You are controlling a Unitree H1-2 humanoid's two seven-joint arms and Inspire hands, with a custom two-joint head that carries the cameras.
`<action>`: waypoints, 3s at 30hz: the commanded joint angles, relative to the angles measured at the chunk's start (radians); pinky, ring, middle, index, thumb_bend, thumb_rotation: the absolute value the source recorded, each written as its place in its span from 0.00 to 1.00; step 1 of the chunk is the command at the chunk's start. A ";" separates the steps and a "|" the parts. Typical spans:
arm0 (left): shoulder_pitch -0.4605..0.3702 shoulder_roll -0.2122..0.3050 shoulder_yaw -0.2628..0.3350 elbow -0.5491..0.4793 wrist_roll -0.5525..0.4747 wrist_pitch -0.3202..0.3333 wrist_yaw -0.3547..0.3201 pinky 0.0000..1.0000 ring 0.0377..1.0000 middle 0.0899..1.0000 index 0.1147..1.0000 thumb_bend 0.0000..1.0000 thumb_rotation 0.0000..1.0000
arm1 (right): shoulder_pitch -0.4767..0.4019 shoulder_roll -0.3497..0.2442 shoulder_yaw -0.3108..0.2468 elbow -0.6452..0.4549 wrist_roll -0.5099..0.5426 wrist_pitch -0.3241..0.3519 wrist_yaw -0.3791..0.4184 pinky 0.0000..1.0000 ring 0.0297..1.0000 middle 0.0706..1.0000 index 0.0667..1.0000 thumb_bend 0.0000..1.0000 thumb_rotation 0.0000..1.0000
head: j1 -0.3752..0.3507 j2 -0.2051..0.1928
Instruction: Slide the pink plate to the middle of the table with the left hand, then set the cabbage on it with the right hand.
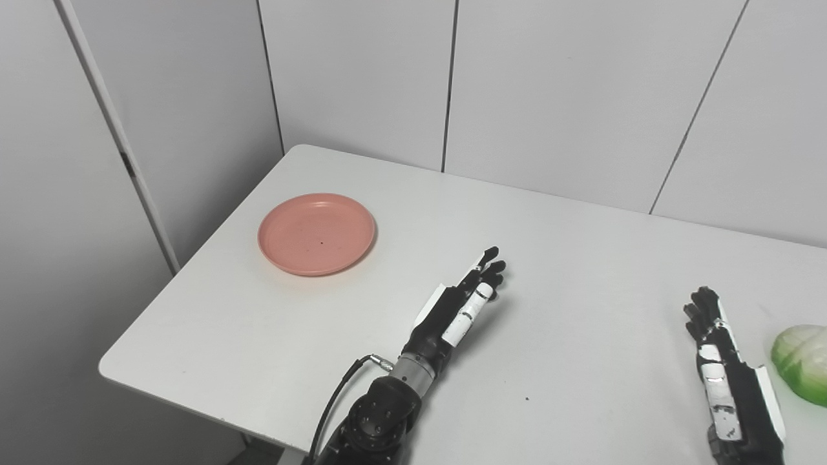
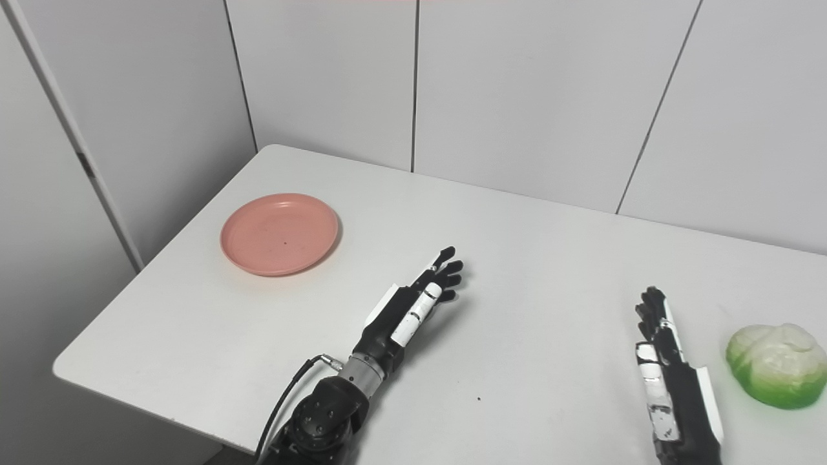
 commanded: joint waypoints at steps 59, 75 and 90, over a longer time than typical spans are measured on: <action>-0.227 0.232 0.380 -0.259 -0.108 0.061 0.147 0.96 0.96 0.97 0.96 0.54 1.00 | 0.046 0.011 -0.016 0.050 -0.031 0.003 -0.012 0.99 0.97 0.97 0.97 0.31 1.00 | 0.038 -0.031; -0.266 0.323 0.503 -0.163 -0.167 0.016 0.209 0.93 0.94 0.93 0.92 0.49 1.00 | 0.040 0.004 -0.018 0.065 -0.031 -0.019 -0.012 0.99 0.96 0.96 0.96 0.31 1.00 | 0.065 -0.039; -0.289 0.396 0.589 -0.029 -0.301 0.022 0.200 0.92 0.94 0.93 0.92 0.44 1.00 | 0.044 0.004 -0.022 0.050 -0.022 -0.010 -0.010 0.98 0.96 0.97 0.96 0.27 1.00 | 0.073 -0.036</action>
